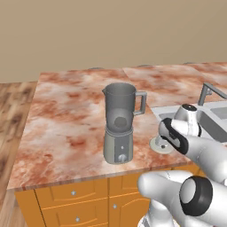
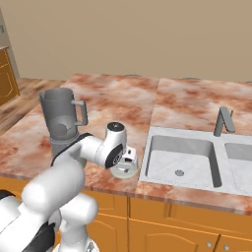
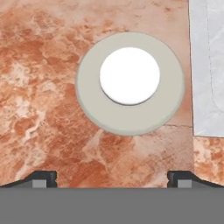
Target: Open the blender lid, put the tangerine in the blender, close the lid, and start the blender.
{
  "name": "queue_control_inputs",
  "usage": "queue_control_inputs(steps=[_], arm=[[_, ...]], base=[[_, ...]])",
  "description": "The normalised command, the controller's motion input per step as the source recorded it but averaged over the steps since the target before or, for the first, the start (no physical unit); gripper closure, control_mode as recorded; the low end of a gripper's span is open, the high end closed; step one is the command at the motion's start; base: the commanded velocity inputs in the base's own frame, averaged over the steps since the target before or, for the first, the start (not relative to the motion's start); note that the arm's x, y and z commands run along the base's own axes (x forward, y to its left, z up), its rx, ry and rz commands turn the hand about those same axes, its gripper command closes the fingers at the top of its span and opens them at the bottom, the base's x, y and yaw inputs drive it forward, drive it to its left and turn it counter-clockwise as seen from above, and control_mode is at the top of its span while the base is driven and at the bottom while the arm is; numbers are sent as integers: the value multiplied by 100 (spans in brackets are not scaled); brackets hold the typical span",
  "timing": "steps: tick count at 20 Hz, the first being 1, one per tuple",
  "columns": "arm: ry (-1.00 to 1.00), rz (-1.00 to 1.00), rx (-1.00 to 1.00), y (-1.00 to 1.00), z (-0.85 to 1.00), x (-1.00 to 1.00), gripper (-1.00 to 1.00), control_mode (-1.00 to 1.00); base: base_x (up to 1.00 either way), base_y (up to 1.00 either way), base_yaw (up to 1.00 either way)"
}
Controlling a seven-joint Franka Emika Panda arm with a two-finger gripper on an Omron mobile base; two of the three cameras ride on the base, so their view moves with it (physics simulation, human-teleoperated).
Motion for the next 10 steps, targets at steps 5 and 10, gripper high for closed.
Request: queue_control_inputs(steps=[5,10], arm=[[0,4,-3,0,-16,20,-100,-100],[0,5,-2,0,-14,22,-100,-100]], base=[[0,0,0],[0,0,0]])
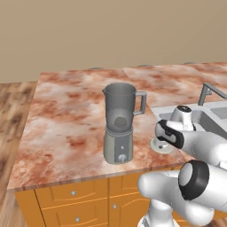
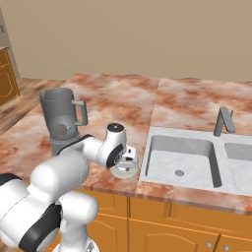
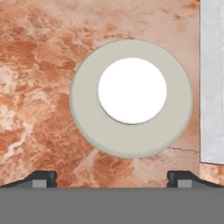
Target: Open the blender lid, put the tangerine in the blender, close the lid, and start the blender.
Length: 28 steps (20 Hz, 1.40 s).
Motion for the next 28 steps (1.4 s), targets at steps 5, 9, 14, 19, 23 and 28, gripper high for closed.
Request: queue_control_inputs(steps=[5,9,14,19,23,28], arm=[[0,4,0,0,-16,22,-100,-100],[0,2,0,-4,-21,13,-100,-100],[0,0,0,-9,-9,6,-100,-100],[0,0,0,-1,-3,22,-100,-100],[0,0,0,0,-13,20,-100,-100],[0,0,0,-3,-26,11,-100,-100]], base=[[0,0,0],[0,0,0],[0,0,0],[0,0,0],[0,0,0],[0,0,0]])
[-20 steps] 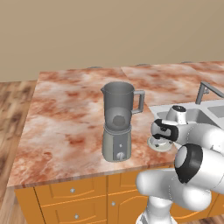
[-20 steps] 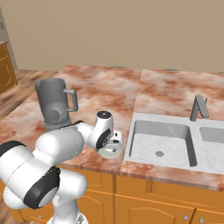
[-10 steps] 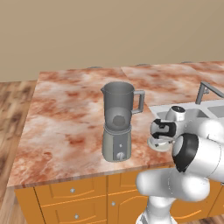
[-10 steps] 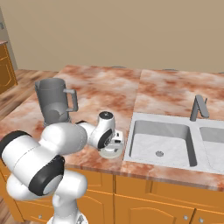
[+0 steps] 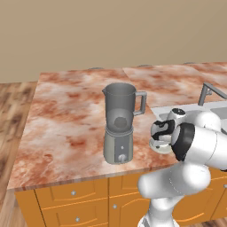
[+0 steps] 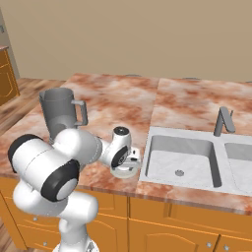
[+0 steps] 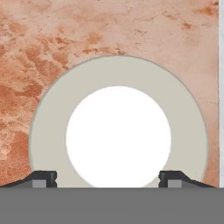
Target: Open the blender lid, put the tangerine in the blender, close the lid, and start the blender.
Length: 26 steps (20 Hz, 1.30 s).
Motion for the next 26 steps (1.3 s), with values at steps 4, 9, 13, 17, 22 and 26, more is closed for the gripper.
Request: queue_control_inputs(steps=[4,9,13,17,22,26], arm=[[0,0,-1,-4,-18,11,-100,-100],[-1,0,-1,-1,-2,7,-100,-100],[-1,0,-1,0,-6,8,-100,-100],[-12,0,-3,-7,0,0,-100,-100],[-3,0,-2,0,-11,6,-100,-100],[0,0,-1,0,-34,25,-100,-100]], base=[[0,0,0],[0,0,0],[0,0,0],[0,0,0],[0,0,0],[0,0,0]])
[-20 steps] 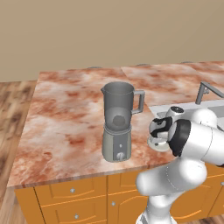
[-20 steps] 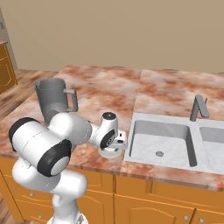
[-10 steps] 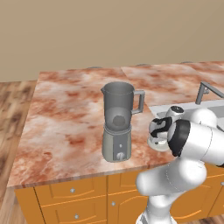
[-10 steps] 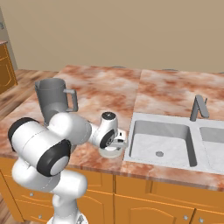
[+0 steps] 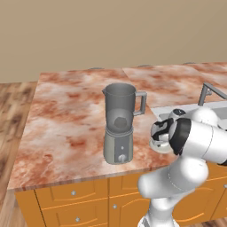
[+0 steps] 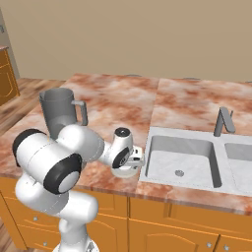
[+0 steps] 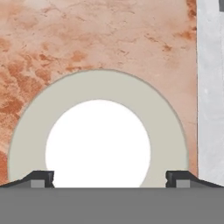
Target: Open the blender lid, put the tangerine in the blender, close the lid, and start the blender.
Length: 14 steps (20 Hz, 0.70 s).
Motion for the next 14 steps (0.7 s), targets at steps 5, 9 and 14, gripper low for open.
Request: queue_control_inputs(steps=[5,9,14], arm=[[0,3,0,4,-21,22,-100,-100],[-2,10,0,14,-4,0,-100,-100],[-1,9,0,11,-16,0,-100,-100]], base=[[0,0,0],[0,0,0],[0,0,0]])
